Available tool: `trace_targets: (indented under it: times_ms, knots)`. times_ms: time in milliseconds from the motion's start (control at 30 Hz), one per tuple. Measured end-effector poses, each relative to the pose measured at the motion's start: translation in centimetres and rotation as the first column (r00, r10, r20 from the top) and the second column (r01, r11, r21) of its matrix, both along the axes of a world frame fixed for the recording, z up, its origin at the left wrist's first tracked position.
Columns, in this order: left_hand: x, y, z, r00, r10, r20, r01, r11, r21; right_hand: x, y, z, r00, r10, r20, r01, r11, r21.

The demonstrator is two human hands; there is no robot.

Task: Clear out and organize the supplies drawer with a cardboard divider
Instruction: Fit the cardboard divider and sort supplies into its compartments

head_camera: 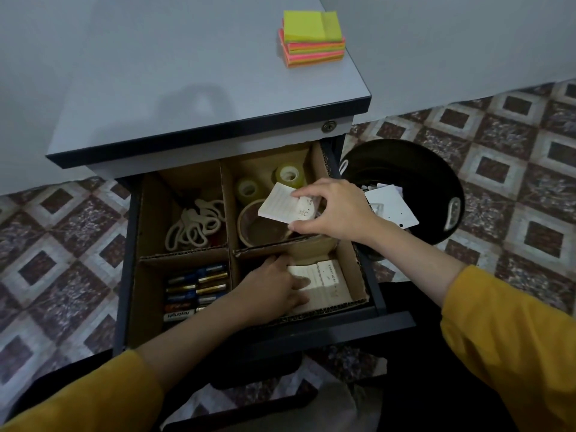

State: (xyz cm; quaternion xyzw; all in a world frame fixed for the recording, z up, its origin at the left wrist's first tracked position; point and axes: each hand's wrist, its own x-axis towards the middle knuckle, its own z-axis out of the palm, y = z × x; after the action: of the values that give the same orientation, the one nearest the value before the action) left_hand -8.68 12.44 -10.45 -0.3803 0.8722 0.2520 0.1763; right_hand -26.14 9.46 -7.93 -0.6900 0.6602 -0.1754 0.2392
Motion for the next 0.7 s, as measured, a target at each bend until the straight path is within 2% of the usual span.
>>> trace_targets:
  times_ms: [133,200,500,700]
  knots:
    - [-0.3,-0.1,0.2,0.984,-0.114,0.139,0.125,0.989,-0.076,0.0,0.0,-0.1,1.0,-0.002,-0.002,0.002,1.0,-0.009]
    - [-0.4,-0.3,0.0,0.981,-0.13,0.143,0.141,0.987,-0.074,0.0,0.0,-0.2,1.0,-0.003,-0.004,0.003,1.0,-0.013]
    - [-0.7,-1.4,-0.5,0.999,-0.021,-0.044,0.026,0.994,0.105,0.0,0.1,0.0,0.999,-0.01,0.034,0.011,0.999,-0.036]
    - [0.7,-0.6,1.8,0.976,0.054,-0.213,-0.029,0.992,0.119,-0.2,0.7,1.1,0.991,-0.023,0.133,0.028,0.999,-0.039]
